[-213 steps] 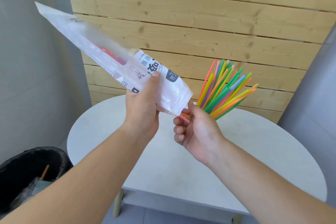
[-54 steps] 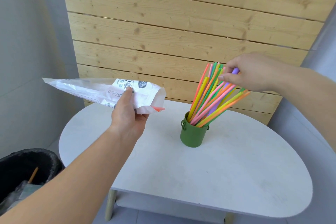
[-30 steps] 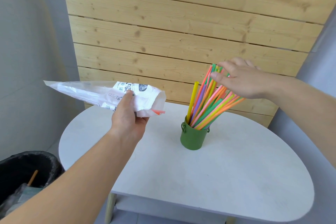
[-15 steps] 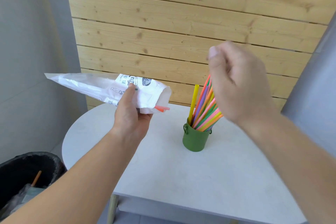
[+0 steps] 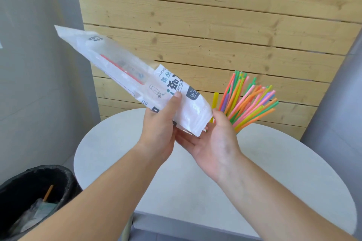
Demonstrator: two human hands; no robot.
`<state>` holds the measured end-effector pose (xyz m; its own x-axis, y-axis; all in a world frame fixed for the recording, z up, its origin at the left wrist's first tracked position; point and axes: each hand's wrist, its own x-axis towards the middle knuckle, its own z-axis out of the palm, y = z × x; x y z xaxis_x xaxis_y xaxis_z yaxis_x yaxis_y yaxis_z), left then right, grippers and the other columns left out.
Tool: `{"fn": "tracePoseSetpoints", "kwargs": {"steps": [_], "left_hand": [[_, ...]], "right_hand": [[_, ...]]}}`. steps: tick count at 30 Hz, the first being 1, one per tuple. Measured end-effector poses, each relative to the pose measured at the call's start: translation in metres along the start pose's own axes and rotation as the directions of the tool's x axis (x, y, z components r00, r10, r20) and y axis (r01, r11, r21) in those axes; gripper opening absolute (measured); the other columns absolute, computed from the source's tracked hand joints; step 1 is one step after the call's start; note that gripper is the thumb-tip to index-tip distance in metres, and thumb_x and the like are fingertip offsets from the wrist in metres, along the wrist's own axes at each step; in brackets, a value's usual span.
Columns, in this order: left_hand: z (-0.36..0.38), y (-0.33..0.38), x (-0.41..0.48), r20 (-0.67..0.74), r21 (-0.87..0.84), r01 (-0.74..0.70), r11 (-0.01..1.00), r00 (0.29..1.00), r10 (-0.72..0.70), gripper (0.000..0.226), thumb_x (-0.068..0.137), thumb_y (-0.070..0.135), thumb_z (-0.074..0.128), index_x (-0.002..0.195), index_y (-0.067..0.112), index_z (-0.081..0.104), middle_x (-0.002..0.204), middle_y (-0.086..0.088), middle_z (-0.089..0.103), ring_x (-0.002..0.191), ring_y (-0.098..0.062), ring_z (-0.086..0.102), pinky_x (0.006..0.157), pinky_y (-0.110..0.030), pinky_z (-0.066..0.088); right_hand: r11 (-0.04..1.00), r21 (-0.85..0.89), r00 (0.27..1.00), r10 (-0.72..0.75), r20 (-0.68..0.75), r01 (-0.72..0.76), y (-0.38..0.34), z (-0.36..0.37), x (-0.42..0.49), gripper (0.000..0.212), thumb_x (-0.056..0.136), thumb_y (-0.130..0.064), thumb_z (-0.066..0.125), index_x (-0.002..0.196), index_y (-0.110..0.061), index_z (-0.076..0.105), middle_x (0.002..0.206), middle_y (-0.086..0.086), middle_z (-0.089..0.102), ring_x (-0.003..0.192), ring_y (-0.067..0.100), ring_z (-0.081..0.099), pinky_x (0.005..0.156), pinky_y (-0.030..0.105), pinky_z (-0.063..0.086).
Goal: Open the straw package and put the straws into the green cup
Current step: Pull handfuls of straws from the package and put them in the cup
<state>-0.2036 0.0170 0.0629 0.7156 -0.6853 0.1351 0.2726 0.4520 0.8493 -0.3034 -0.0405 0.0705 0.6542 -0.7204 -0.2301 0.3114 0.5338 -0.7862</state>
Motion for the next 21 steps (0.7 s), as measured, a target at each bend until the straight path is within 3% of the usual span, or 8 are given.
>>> {"fn": "tracePoseSetpoints", "kwargs": {"steps": [2,4,7,12,15,18,21], "left_hand": [[0.0,0.002,0.001,0.014,0.061,-0.035,0.998,0.999,0.034,0.029,0.105,0.009,0.061,0.132,0.0,0.066,0.115,-0.013,0.079,0.103,-0.028,0.079,0.08,-0.038,0.063],[0.001,0.003,0.001,0.036,0.1,-0.051,0.994,0.998,0.048,0.032,0.104,0.006,0.061,0.135,0.001,0.065,0.128,-0.019,0.076,0.116,-0.036,0.074,0.092,-0.045,0.06],[0.003,0.002,-0.002,0.088,0.111,-0.047,0.993,0.995,0.037,0.033,0.103,0.005,0.062,0.135,-0.002,0.064,0.13,-0.023,0.074,0.119,-0.04,0.072,0.092,-0.044,0.06],[0.008,0.004,-0.006,0.092,-0.021,0.0,1.0,0.996,0.002,0.033,0.096,0.023,0.069,0.125,0.008,0.072,0.113,-0.008,0.08,0.102,-0.024,0.079,0.091,-0.043,0.064],[0.009,0.002,-0.007,0.08,-0.083,0.081,0.993,0.994,-0.074,0.037,0.1,0.042,0.064,0.125,0.017,0.074,0.121,-0.008,0.081,0.11,-0.027,0.079,0.096,-0.05,0.063],[0.01,0.001,-0.007,0.137,-0.184,0.136,0.973,0.984,-0.112,0.046,0.1,0.055,0.056,0.119,0.021,0.081,0.123,-0.01,0.08,0.113,-0.028,0.077,0.099,-0.047,0.062],[0.009,0.001,-0.005,0.169,-0.226,0.146,0.963,0.98,-0.109,0.049,0.102,0.058,0.052,0.117,0.023,0.083,0.118,-0.009,0.08,0.109,-0.027,0.078,0.097,-0.044,0.062]], "right_hand": [[1.0,-0.002,1.0,-0.013,-0.007,0.013,-0.003,-0.003,0.002,0.044,0.097,-0.037,0.047,0.109,-0.005,0.073,0.094,0.015,0.079,0.098,0.036,0.075,0.095,0.051,0.056],[1.0,0.009,1.0,-0.019,-0.006,0.019,-0.006,-0.004,0.003,0.047,0.099,-0.041,0.045,0.113,-0.007,0.074,0.105,0.014,0.079,0.104,0.032,0.073,0.102,0.05,0.052],[0.996,-0.074,0.999,-0.044,0.001,0.044,-0.005,-0.002,0.002,0.042,0.102,-0.039,0.046,0.121,-0.014,0.073,0.116,0.01,0.077,0.112,0.028,0.071,0.105,0.047,0.05],[0.989,-0.148,0.998,-0.019,-0.056,0.01,0.006,0.0,-0.003,0.034,0.099,-0.04,0.05,0.113,-0.023,0.075,0.107,0.003,0.08,0.1,0.023,0.074,0.073,0.036,0.06],[0.991,-0.135,0.995,-0.005,-0.097,-0.008,0.007,0.0,-0.001,0.036,0.102,-0.041,0.045,0.114,-0.024,0.074,0.104,0.001,0.081,0.094,0.021,0.077,0.066,0.033,0.06],[0.983,-0.172,0.989,0.032,-0.147,-0.058,0.012,-0.001,0.0,0.037,0.103,-0.045,0.041,0.102,-0.026,0.072,0.081,-0.005,0.081,0.06,0.011,0.074,0.048,0.023,0.051],[0.975,-0.213,0.984,0.033,-0.177,-0.071,0.015,-0.003,0.002,0.038,0.103,-0.048,0.041,0.1,-0.025,0.071,0.073,-0.004,0.078,0.054,0.014,0.064,0.047,0.024,0.044]]}}
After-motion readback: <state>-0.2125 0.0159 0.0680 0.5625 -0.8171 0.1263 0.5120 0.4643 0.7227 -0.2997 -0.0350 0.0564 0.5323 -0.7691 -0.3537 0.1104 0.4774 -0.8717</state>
